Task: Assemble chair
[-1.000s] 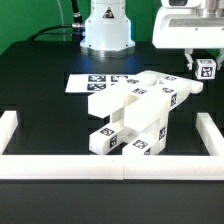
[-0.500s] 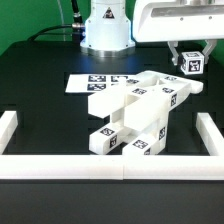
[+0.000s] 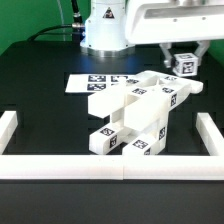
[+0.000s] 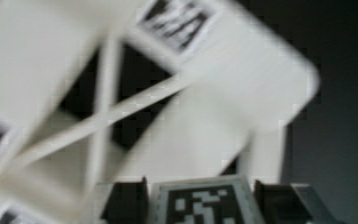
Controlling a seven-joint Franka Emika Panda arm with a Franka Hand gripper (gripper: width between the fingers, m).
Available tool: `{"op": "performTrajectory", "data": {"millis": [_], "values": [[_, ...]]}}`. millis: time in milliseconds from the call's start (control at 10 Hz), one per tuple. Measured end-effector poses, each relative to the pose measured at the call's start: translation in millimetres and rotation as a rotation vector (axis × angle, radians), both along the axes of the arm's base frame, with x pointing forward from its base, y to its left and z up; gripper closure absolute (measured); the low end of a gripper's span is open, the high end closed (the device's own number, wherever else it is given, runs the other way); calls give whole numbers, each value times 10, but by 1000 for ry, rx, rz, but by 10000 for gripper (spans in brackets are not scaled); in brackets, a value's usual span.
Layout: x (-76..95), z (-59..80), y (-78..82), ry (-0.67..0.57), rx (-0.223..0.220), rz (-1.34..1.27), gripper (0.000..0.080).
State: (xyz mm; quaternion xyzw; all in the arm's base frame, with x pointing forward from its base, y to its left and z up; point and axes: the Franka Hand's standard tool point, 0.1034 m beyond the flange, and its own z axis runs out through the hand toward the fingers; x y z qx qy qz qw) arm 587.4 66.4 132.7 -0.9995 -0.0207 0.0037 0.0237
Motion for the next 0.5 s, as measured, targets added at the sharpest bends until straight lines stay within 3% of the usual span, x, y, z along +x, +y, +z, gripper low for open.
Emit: {"op": "performTrajectory", "data": {"millis": [200,500], "values": [[127,32,-138,2,1,25,515],[106,4,-112,5,1,24,515]]}}
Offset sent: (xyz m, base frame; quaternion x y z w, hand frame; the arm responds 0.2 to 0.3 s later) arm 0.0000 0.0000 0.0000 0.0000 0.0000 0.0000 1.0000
